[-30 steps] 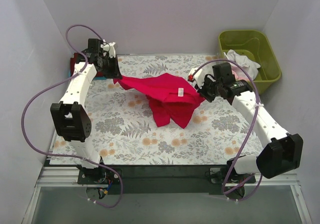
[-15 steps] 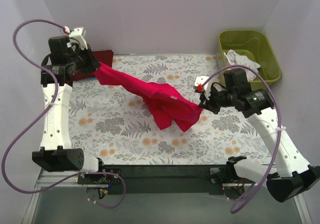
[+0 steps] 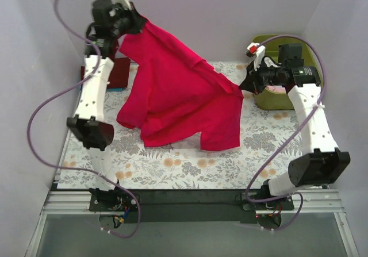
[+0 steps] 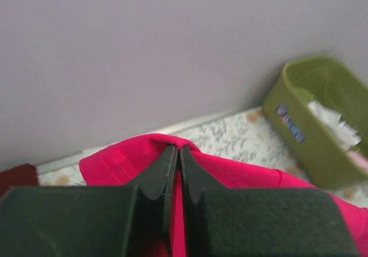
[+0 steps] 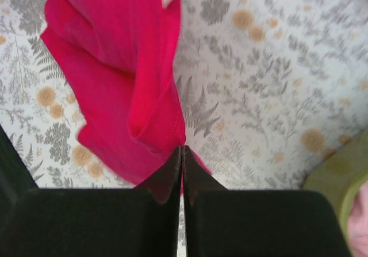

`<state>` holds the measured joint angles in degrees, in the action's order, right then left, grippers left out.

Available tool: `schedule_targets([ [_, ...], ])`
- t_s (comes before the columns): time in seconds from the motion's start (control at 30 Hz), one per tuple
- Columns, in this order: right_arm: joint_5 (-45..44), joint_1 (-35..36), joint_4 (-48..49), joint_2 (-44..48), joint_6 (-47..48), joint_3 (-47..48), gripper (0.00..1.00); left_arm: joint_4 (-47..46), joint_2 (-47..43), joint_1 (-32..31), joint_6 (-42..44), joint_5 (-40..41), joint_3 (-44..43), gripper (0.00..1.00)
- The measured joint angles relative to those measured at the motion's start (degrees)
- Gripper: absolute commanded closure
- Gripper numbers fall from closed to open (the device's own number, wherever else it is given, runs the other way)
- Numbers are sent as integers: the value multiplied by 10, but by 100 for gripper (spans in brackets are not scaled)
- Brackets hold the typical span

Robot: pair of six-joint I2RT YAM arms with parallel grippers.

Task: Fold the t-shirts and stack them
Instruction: Flatten the tshirt out

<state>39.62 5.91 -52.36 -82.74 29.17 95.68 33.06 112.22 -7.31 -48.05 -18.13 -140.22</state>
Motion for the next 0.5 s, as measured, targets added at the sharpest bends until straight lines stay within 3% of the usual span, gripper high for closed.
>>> schedule_targets([
  [0.07, -2, -12, 2, -30, -1, -19, 99, -29, 58, -24, 13, 4, 22, 100],
  [0.13, -13, -12, 3, -47, -2, -52, 99, -49, 127, -43, 29, 8, 30, 66],
  [0.17, -23, -12, 11, -51, -4, -73, 90, -56, 165, -49, 38, 10, 26, 49],
  [0.2, -37, -10, 12, -56, -7, -94, 77, -58, 199, -53, 43, 14, 19, 18],
  [0.23, -53, -10, 12, -62, -10, -108, 66, -57, 234, -55, 52, 19, 8, 9],
  [0.27, -70, -9, 12, -70, -14, -118, 47, -53, 263, -55, 56, 22, 0, 8],
  [0.3, -87, -10, 11, -78, -21, -122, 34, -43, 282, -54, 59, 27, -1, 7],
  [0.33, -104, -10, 13, -84, -23, -122, 27, -29, 290, -52, 65, 28, 4, 7],
  [0.4, -126, -10, 18, -84, -16, -125, 23, -7, 275, -47, 80, 29, 52, 7],
  [0.5, -145, -8, 19, -55, 7, -153, 30, 31, 191, -35, 103, 9, 169, 8],
])
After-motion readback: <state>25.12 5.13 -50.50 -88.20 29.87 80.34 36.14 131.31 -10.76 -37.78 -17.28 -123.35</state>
